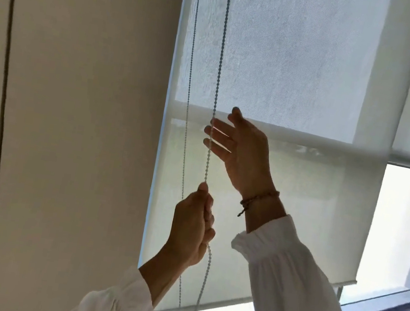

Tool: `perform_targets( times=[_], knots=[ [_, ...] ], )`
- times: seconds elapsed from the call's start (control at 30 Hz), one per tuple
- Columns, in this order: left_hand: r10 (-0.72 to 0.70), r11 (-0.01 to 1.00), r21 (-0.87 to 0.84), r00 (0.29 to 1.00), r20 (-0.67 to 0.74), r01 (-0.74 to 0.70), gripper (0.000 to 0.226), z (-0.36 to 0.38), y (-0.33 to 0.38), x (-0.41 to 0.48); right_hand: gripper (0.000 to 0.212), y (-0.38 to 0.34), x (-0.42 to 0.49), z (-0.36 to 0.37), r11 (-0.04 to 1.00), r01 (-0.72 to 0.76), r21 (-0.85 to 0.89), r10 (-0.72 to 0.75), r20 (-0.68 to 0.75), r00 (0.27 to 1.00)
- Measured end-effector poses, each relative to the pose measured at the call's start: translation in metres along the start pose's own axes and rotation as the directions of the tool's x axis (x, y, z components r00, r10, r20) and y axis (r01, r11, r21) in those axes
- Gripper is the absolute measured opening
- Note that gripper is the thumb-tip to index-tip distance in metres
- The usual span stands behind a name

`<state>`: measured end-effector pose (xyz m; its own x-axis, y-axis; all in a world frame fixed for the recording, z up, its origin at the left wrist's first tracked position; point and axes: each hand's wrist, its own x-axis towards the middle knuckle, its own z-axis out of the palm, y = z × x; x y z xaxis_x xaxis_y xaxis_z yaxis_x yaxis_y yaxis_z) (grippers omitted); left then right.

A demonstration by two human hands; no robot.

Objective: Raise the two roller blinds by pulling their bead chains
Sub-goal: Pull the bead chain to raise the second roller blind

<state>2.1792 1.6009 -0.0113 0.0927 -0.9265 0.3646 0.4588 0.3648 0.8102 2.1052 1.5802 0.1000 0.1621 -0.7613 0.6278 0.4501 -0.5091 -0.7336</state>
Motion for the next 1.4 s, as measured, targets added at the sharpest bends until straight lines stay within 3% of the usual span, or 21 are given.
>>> perform_targets(
  times=[0.1,0.2,0.3,0.53,0.77,0.93,1.07,1.2,1.27,1.4],
  knots=[
    [-0.041,0.999,-0.001,0.999,-0.019,0.041,0.043,-0.014,-0.019,-0.009,0.035,0.009,0.011,0.022,0.990,-0.085,-0.115,0.081,-0.038,0.996],
    [-0.028,1.000,0.008,0.999,-0.020,0.029,0.041,-0.025,-0.026,-0.011,0.046,0.032,0.009,0.034,0.971,0.067,-0.229,-0.115,-0.205,0.972],
    [0.031,0.995,0.093,0.999,-0.030,-0.028,0.036,-0.039,-0.022,-0.004,0.051,0.045,0.002,0.033,0.916,0.214,-0.339,-0.306,-0.247,0.919],
    [0.091,0.989,0.123,0.995,-0.032,-0.086,0.037,-0.060,0.030,0.039,0.044,0.094,-0.040,0.025,0.846,0.242,-0.476,-0.404,-0.274,0.873],
    [0.115,0.993,-0.032,0.976,0.187,-0.111,0.035,-0.019,0.078,0.052,0.043,0.138,-0.070,0.018,0.861,0.170,-0.479,-0.330,-0.272,0.904],
    [0.267,0.964,-0.030,0.958,0.108,-0.266,0.040,-0.002,0.066,0.054,0.049,0.143,-0.060,0.005,0.835,0.222,-0.502,-0.365,-0.205,0.908],
    [0.271,0.960,-0.111,0.952,0.143,-0.257,0.040,-0.012,0.064,0.057,0.049,0.135,-0.044,-0.012,0.923,0.181,-0.341,-0.275,-0.250,0.929],
    [0.303,0.953,-0.016,0.950,0.081,-0.302,0.039,-0.023,0.056,0.049,0.049,0.105,-0.008,-0.013,0.943,0.204,-0.262,-0.276,-0.280,0.919],
    [0.298,0.953,0.046,0.954,0.027,-0.299,0.038,-0.027,0.043,0.041,0.039,0.079,0.009,0.001,0.952,0.190,-0.240,-0.246,-0.228,0.942],
    [0.227,0.969,0.101,0.974,0.004,-0.226,0.039,-0.042,0.008,0.018,0.021,0.028,0.033,0.037,0.980,0.174,-0.098,-0.173,0.021,0.985]
  ],
)
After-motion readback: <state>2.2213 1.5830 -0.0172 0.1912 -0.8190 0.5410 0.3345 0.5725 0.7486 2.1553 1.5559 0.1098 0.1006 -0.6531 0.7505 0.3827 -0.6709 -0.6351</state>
